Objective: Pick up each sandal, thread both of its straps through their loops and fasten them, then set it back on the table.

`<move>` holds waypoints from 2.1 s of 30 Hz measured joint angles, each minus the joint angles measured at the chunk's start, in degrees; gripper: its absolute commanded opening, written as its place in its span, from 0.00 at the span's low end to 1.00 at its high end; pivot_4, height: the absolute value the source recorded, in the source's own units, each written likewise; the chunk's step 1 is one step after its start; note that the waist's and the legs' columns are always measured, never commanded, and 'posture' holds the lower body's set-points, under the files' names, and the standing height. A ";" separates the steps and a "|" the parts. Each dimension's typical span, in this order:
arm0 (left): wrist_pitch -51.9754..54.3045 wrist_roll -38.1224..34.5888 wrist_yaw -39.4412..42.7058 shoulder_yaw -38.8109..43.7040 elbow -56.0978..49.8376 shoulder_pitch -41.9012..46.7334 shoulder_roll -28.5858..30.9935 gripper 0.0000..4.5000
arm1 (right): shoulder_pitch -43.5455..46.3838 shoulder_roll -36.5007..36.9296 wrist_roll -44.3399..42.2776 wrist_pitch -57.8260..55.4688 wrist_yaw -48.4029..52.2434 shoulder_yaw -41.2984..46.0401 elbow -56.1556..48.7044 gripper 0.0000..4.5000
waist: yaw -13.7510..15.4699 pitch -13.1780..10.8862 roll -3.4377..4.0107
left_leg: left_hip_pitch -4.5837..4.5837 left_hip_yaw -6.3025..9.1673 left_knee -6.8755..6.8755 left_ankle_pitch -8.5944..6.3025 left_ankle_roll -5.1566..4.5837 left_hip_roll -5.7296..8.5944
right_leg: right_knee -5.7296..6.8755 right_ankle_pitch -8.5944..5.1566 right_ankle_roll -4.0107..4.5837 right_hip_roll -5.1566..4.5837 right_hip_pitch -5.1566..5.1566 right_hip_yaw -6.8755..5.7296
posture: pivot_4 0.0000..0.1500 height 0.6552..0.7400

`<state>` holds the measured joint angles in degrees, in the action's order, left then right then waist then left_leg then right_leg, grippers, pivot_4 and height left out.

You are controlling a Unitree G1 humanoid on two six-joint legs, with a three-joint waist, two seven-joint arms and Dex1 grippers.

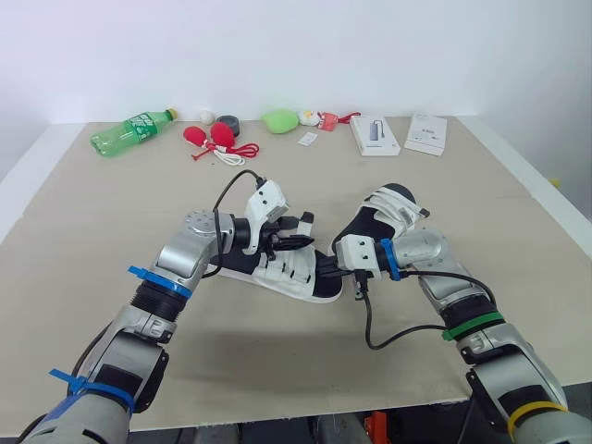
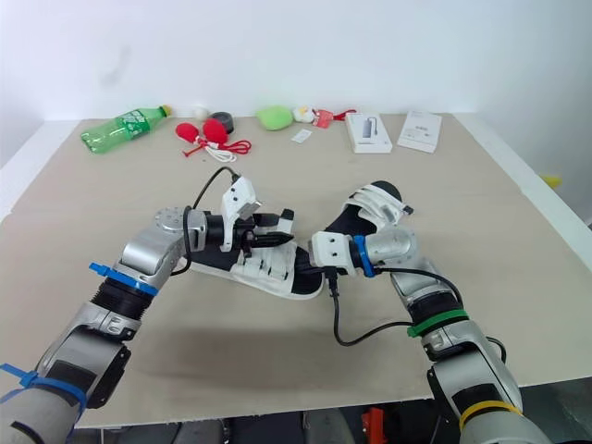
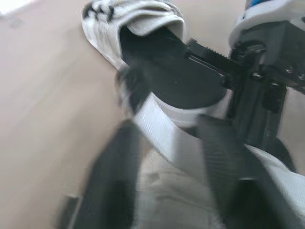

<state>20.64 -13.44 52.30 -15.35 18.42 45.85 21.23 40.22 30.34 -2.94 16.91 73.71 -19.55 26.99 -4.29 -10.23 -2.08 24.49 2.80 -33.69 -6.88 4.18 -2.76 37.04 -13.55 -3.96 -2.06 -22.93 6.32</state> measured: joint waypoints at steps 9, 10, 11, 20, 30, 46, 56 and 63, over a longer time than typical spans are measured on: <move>-13.01 -0.91 1.60 8.35 1.41 3.72 1.13 0.79 | -0.04 0.03 -0.06 0.75 1.13 0.08 -0.57 0.00 | 0.01 0.00 -0.01 | 0.11 0.01 0.19 0.00 -0.02 0.00 | 0.00 0.02 -0.04 0.03 -0.12 0.00 | 1.00 1.00; -12.47 -2.30 3.10 8.64 0.63 3.72 0.96 0.79 | -0.04 0.03 -0.06 0.78 1.13 0.09 -0.56 0.00 | 0.01 0.00 -0.01 | 0.12 0.02 0.19 0.00 -0.02 0.00 | 0.00 0.02 -0.04 0.04 -0.13 0.00 | 1.00 1.00; -10.76 -4.26 5.43 8.71 -0.56 3.70 0.60 0.79 | -0.04 0.03 -0.06 0.78 1.12 0.09 -0.54 0.00 | 0.00 0.00 -0.01 | 0.11 0.02 0.19 0.00 -0.02 0.00 | 0.00 0.02 -0.04 0.04 -0.12 -0.01 | 1.00 1.00; 8.64 -9.18 11.84 6.71 3.84 4.46 -1.10 0.01 | -0.04 -0.01 -0.05 0.84 0.88 0.10 -0.35 0.00 | -0.16 0.00 -0.01 | 0.11 0.11 0.15 0.01 -0.03 0.00 | 0.00 0.01 -0.05 0.10 -0.10 -0.01 | 1.00 1.00; 15.93 -5.31 17.06 1.54 12.65 9.23 -1.78 0.01 | -0.72 0.10 -0.05 0.79 0.50 0.31 -1.28 0.00 | -0.18 -0.01 -0.01 | 0.18 0.32 0.16 0.00 -0.01 0.00 | 0.00 -0.01 -0.07 0.19 -0.10 -0.06 | 1.00 1.00; 16.81 -1.19 9.79 6.84 41.21 24.87 -6.43 0.01 | -1.01 0.41 0.52 -0.43 -1.64 0.29 -1.40 0.00 | -0.26 -0.01 -0.02 | 0.09 0.50 0.01 -0.06 0.08 0.10 | -0.01 -0.01 -0.07 0.17 -0.19 -0.13 | 1.00 1.00; 18.78 -0.47 12.86 8.28 38.52 23.17 -5.61 0.01 | -0.94 0.44 0.87 -0.31 -1.42 0.36 -1.09 0.00 | -0.77 -0.01 -0.02 | 0.01 0.54 0.01 -0.03 0.09 0.10 | 0.00 0.01 -0.06 0.17 0.11 -0.12 | 1.00 1.00; 26.68 -2.33 17.65 5.75 12.18 11.21 0.58 0.01 | -0.96 0.30 0.49 0.31 0.13 0.17 -2.20 0.00 | -1.07 -0.01 -0.01 | 0.05 0.54 0.18 0.01 0.02 0.07 | 0.04 0.03 -0.11 0.23 0.11 -0.10 | 1.00 1.00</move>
<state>47.32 -15.77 69.95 -9.59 30.59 57.06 21.81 39.27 30.64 -2.45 17.22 73.84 -19.38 24.79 -5.37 -10.24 -2.09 24.54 3.34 -33.51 -6.86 4.20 -2.69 37.08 -13.51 -4.07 -1.83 -22.83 6.23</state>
